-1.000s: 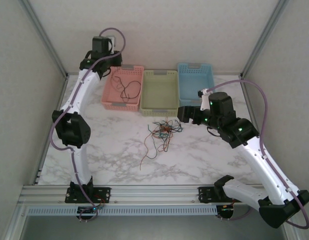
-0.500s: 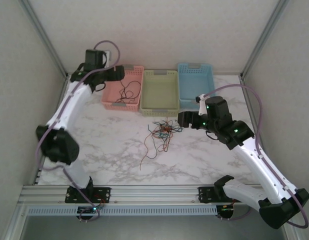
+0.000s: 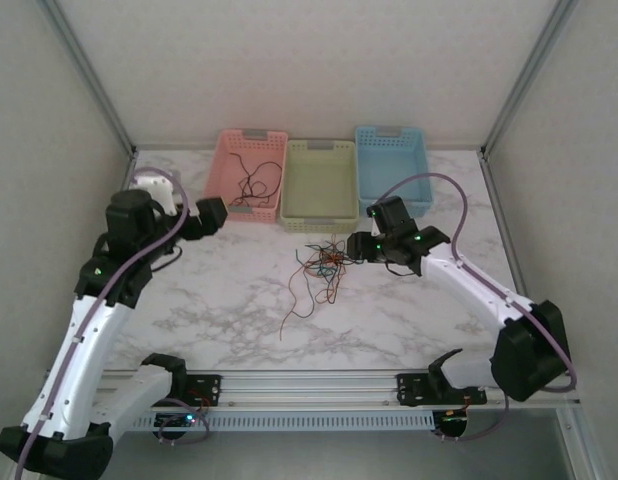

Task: Untangle the cables
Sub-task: Pick up the cables at the center of the table.

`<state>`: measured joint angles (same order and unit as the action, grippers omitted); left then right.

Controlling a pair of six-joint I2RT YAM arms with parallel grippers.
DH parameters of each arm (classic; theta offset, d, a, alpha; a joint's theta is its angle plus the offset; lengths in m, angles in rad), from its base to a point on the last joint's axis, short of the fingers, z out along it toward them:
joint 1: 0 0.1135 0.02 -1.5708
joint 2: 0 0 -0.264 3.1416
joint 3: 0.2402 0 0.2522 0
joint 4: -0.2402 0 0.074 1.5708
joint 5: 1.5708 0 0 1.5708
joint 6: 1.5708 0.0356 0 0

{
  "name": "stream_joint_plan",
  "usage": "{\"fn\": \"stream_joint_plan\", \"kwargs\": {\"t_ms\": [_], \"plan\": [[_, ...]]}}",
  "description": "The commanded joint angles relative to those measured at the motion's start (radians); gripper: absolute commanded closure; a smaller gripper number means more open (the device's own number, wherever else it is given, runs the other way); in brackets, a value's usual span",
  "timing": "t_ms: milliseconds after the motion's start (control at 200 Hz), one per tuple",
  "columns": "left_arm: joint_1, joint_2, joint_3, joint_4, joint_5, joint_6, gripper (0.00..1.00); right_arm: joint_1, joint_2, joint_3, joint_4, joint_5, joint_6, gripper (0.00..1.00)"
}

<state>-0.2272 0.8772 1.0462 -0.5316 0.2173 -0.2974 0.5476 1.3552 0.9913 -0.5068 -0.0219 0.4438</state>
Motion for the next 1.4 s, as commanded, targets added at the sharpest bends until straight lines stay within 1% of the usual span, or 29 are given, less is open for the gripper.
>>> {"fn": "stream_joint_plan", "kwargs": {"t_ms": [0, 140, 295, 471, 621, 721, 811, 821, 841, 901, 971, 1131, 1292, 1397], "plan": [[0.005, -0.053, -0.049, -0.056, 0.123, -0.079, 0.0, -0.003, 0.073, -0.008, 0.069, 0.028, -0.018, 0.45], [0.005, -0.091, -0.093, -0.065, 0.199, -0.129, 0.0, -0.006, 0.147, 0.01, 0.086, -0.004, -0.026, 0.53], [0.002, -0.109, -0.135, -0.069, 0.193, -0.162, 0.01, 0.007, 0.187, -0.019, 0.147, -0.134, 0.024, 0.57], [-0.001, -0.118, -0.167, -0.059, 0.188, -0.167, 0.02, 0.074, 0.201, -0.018, 0.16, -0.147, 0.024, 0.58], [-0.003, -0.117, -0.176, -0.066, 0.197, -0.156, 0.04, 0.135, 0.237, 0.026, 0.11, -0.133, 0.013, 0.58], [-0.003, -0.121, -0.181, -0.072, 0.19, -0.152, 0.04, 0.183, 0.276, 0.079, 0.05, -0.069, 0.008, 0.59], [-0.003, -0.127, -0.187, -0.076, 0.182, -0.149, 0.04, 0.194, 0.301, 0.1, 0.049, -0.043, 0.011, 0.61], [-0.003, -0.127, -0.187, -0.077, 0.182, -0.149, 0.04, 0.214, 0.305, 0.101, 0.049, -0.04, 0.012, 0.61], [-0.003, -0.127, -0.188, -0.079, 0.179, -0.149, 0.04, 0.223, 0.309, 0.106, 0.05, -0.036, 0.016, 0.61], [-0.003, -0.129, -0.189, -0.083, 0.175, -0.146, 0.04, 0.23, 0.325, 0.122, 0.046, -0.018, 0.019, 0.62], [-0.003, -0.128, -0.189, -0.087, 0.175, -0.145, 0.04, 0.234, 0.34, 0.142, 0.041, -0.002, 0.025, 0.66], [-0.003, -0.128, -0.186, -0.099, 0.166, -0.135, 0.04, 0.238, 0.39, 0.194, 0.025, 0.005, 0.029, 0.7], [-0.003, -0.133, -0.186, -0.101, 0.166, -0.133, 0.04, 0.241, 0.433, 0.234, 0.009, 0.023, 0.026, 0.71], [-0.003, -0.131, -0.186, -0.101, 0.163, -0.131, 0.04, 0.244, 0.452, 0.271, -0.04, 0.074, 0.011, 0.72]]}}
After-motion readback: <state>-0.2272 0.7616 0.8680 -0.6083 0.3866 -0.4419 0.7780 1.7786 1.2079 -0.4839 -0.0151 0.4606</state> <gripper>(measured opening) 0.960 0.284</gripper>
